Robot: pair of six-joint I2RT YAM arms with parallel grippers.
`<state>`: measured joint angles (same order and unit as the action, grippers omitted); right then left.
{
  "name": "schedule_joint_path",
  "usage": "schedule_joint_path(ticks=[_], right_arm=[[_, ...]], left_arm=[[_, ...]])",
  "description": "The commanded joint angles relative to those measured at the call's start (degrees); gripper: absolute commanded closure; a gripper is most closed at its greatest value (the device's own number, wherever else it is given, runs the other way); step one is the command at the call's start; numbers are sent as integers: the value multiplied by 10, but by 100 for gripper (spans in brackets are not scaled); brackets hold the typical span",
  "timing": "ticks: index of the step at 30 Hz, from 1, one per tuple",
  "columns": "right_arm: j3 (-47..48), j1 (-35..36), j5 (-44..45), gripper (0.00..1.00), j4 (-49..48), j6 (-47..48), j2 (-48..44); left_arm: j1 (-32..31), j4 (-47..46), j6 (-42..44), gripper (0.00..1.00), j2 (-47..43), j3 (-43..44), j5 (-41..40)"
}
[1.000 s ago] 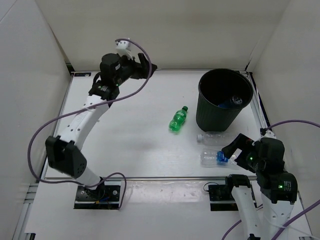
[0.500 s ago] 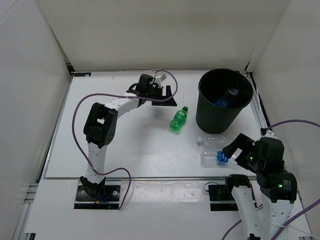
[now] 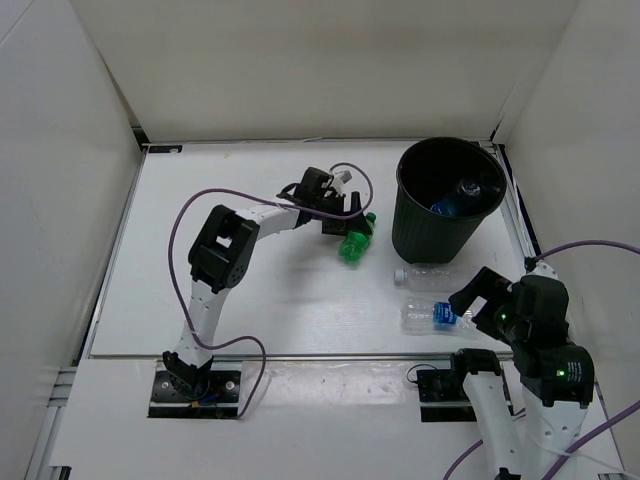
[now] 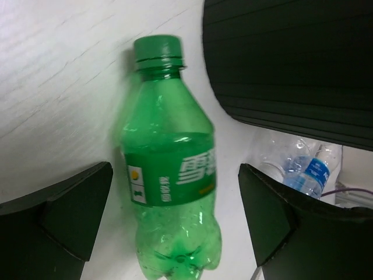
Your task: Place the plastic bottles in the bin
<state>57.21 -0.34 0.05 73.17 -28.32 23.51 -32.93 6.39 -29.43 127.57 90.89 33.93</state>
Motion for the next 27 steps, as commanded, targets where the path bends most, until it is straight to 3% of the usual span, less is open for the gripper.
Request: schedule_joint_path(ticks=[1,3,4,6,8,12,15,17,20,23,26,27], right_arm=[[-9,3,11,1,-22,2,-13],[-9,3,11,1,-22,2,-13],[-9,3,11,1,-22,2,-13],[-9,3,11,1,-22,2,-13],[-14,3,11,1,-22,2,-18],[-14,3,18,1,-22,-3,-29],[-19,3,18,1,-22,-9,-44],[-19,3,18,1,-22,-9,-51],[-19,3,23,1,-22,-9,-58],[-19,3,23,1,-22,-9,-58],[-19,3,18,1,-22,-9,-58],[-19,3,18,1,-22,-9,-58]], left_arm=[[-3,-10,-42,0,-5,1,1],[-3,-10,-64,1,5,-11,13],[-3,-10,-77,11,5,-11,13],[-3,-24,-84,20,-1,-33,19],[-3,-24,-78,39,-13,-33,19],[31,-24,-107,51,-52,-10,37],[58,-24,-135,56,-67,58,61],[63,-24,-164,61,-74,135,74],[69,-24,-178,61,-80,276,52],[46,-24,-147,60,-59,437,-13],[-3,-24,-71,59,-44,529,-116],[-20,-24,-9,59,-38,541,-140]])
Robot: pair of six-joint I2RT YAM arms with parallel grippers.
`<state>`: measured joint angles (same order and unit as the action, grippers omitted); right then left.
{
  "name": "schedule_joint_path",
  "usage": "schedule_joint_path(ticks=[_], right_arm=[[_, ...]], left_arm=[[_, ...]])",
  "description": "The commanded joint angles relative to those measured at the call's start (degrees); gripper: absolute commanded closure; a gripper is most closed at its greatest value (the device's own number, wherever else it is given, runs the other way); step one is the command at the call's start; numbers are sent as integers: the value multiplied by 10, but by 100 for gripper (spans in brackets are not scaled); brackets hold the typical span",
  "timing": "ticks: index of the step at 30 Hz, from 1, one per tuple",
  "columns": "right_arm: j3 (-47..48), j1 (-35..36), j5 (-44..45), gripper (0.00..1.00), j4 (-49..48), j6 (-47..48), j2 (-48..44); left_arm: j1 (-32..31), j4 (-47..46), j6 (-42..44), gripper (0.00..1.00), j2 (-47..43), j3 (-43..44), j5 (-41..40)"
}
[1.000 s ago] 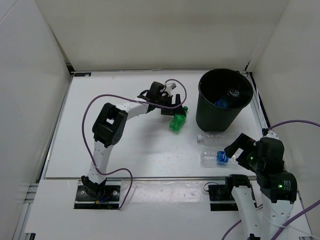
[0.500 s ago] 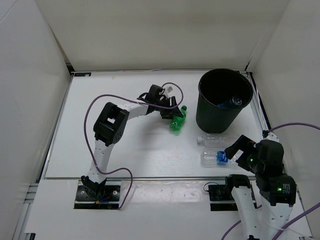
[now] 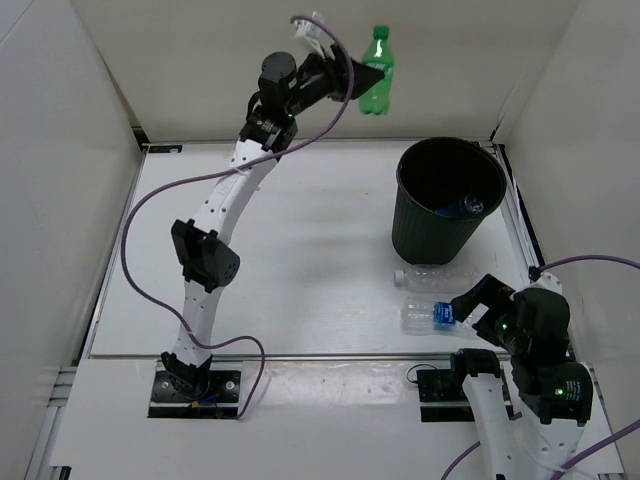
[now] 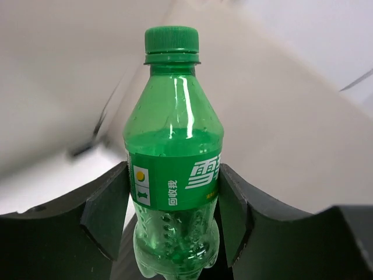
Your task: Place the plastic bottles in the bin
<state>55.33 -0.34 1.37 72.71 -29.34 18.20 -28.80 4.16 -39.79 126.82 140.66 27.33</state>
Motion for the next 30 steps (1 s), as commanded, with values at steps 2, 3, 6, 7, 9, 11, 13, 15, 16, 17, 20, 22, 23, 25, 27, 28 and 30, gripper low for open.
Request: schedule_joint_path(ticks=[2,3,6,7,9,11,13,15,16,17,20,22,23,25,27,28,30], right_arm=[[0,3,0,1,-18,2,-4],[0,3,0,1,-18,7,-4],[14,3,5,1,-10,7,6],[20,3,5,1,-5,7,6],[25,3,5,1,-5,7,11],[30,3,5,1,1,7,11],[41,3,5,1,8,7,17],[46,3,5,1,13,7,18],[46,3,5,1,18,7,18],[46,3,5,1,18,7,18],[46,3,10,1,18,7,11],[51,3,21,1,18,2,11],[57,3,21,1,18,-4,11],[71,3,27,1,30,-12,18],[81,3,41,1,48,-26,30],[90,3,47,1,54,-33,42],[101,3,64,1,75,-49,61]], left_arm=[[-116,-11,157,59,-11,63,-122],[-131,-22,182,59,-6,63,-133],[-179,-73,210,59,17,49,-175],[-200,-80,219,59,25,49,-184],[-219,-86,241,59,52,54,-198],[-232,-92,241,57,58,54,-213],[-232,-92,241,50,58,31,-223],[-232,-92,241,6,49,25,-235],[-232,-92,254,0,40,25,-236],[-232,-92,260,0,34,25,-236],[-232,-92,291,0,-16,9,-263],[-232,-86,303,0,-90,-41,-291],[-232,-80,303,0,-121,-69,-301],[-232,-71,286,0,-223,-186,-338],[-232,-30,211,0,-284,-273,-375],[-232,-12,184,0,-336,-353,-375],[-217,17,117,0,-378,-434,-358]])
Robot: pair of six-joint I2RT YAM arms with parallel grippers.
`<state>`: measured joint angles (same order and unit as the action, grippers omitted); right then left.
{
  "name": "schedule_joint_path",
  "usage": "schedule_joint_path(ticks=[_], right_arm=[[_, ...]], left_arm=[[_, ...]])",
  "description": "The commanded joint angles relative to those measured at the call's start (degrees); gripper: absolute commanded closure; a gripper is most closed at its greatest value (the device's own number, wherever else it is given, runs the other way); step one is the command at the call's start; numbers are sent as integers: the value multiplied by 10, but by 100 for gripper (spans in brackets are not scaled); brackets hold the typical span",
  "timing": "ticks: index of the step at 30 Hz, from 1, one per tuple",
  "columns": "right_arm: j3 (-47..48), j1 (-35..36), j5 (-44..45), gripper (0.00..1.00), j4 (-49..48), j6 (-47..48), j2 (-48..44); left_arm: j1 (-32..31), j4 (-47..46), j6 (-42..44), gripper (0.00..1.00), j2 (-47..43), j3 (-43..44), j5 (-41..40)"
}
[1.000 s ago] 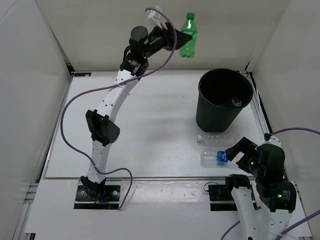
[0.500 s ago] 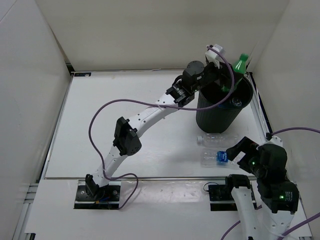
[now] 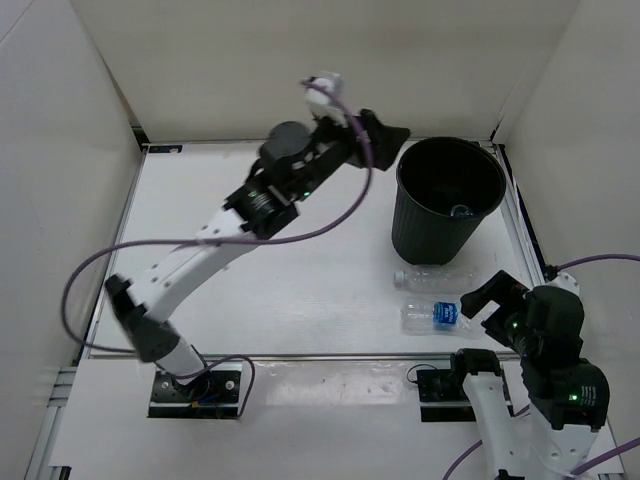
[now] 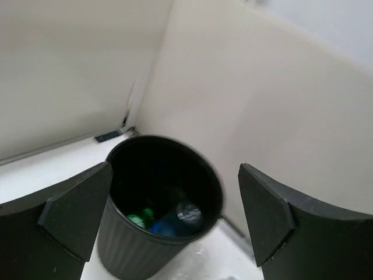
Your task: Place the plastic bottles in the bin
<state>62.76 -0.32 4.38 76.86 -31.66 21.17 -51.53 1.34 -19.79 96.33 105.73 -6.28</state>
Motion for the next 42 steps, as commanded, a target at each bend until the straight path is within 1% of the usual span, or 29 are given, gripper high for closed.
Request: schedule_joint_path(ticks=[1,2,3,4,5,7,8,11,12,13,16,17,20,23,25,28,30,31,34,39,42], right_arm=[[41,3,40,1,41,-26,37],[48,3,40,1,41,-26,37],[55,3,40,1,41,-26,44],[63,3,40,1,41,-21,44],[70,3,40,1,41,-21,49],[90,3,32,1,35,-7,49],[96,3,26,1,35,-2,56],[102,3,19,1,43,4,62],[102,3,27,1,51,4,62],[102,3,33,1,51,-4,62],[119,3,46,1,58,-9,55],[127,3,46,1,65,-15,55],[159,3,40,1,65,-15,55],[179,3,34,1,65,-15,49],[184,3,20,1,65,-15,49],[184,3,12,1,65,-15,44],[190,3,0,1,65,-15,44],[190,3,0,1,65,-15,44],[195,3,-13,1,65,-15,44],[213,3,-34,1,65,-10,50],[233,3,-46,1,65,1,56]], left_arm=[[25,65,-84,0,-91,-145,51],[25,65,-71,0,-91,-157,95],[25,113,-54,0,-86,-163,128],[25,133,-33,0,-78,-175,201],[25,155,-14,0,-60,-175,230],[-7,178,30,0,-53,-208,263],[-21,178,50,0,-48,-219,263],[-83,178,138,0,-41,-252,215],[-98,178,183,0,-33,-260,205],[-121,178,200,0,-25,-260,198],[-143,191,226,0,3,-250,205],[-143,191,233,0,11,-244,220],[-155,197,238,0,44,-222,220],[-177,197,249,0,80,-195,198],[-183,197,249,0,111,-167,181],[-190,191,254,0,154,-129,175],[-190,191,254,0,176,-106,166],[-190,191,248,0,206,-73,157],[-190,191,236,0,240,-27,164],[-190,191,228,0,278,-10,164],[-190,191,222,0,315,31,164]])
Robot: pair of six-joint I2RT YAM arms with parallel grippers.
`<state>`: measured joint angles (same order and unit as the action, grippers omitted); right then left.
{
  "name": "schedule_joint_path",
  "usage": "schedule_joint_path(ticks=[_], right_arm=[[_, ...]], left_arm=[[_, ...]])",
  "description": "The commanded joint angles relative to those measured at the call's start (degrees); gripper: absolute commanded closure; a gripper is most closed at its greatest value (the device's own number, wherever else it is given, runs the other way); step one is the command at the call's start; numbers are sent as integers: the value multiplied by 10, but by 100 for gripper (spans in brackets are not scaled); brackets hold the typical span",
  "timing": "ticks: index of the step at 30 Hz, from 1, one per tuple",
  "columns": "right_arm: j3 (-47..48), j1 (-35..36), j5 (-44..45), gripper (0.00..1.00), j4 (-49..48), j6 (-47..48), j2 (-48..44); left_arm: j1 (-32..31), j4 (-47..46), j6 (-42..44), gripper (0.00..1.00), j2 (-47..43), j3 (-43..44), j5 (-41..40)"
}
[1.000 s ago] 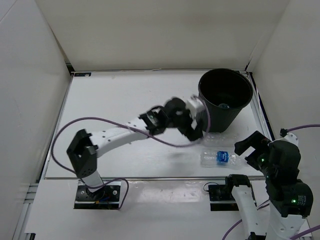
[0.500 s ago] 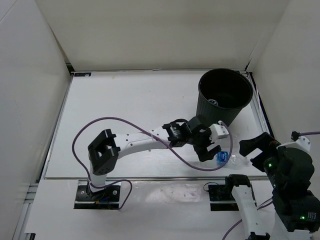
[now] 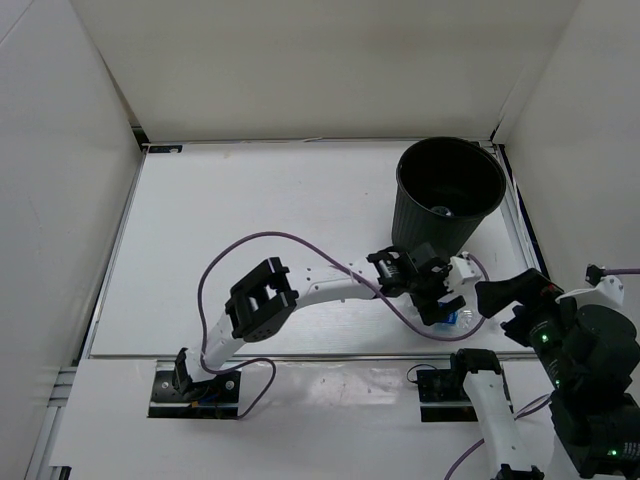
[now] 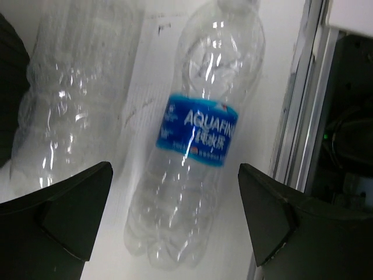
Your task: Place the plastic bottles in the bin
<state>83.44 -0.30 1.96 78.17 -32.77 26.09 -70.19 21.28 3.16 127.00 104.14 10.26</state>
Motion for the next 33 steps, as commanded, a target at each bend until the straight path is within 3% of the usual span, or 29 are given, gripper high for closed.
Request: schedule_joint_path(ticks=[1,5,8,14,17,18,19,25,30,33], right_arm=[[31,3,-21,1,51,12,13],[53,3,-46,1,51,32,34],[66,3,-52,1,51,38,44],[56,3,-39,1,51,44,49],[37,3,-39,1,45,44,44],[37,3,-39,1,38,44,44],[31,3,-39,1,38,44,39],[-5,3,4,1,19,25,12],[21,3,69,1,8,-19,-13],[29,3,104,1,3,-33,-29]], left_arm=[[-3,-8,-14,0,17,55,-2],[-3,-8,-34,0,47,66,15],[-3,-13,-47,15,59,56,53],[-3,-13,-53,11,33,-4,95],[-8,-13,-53,25,15,-24,100],[-8,-13,-53,39,8,-31,95],[-8,-13,-53,45,-12,-37,88],[-28,51,-58,47,-135,-61,57],[-35,228,-63,54,-193,64,-28],[-35,262,-38,51,-185,229,-42]])
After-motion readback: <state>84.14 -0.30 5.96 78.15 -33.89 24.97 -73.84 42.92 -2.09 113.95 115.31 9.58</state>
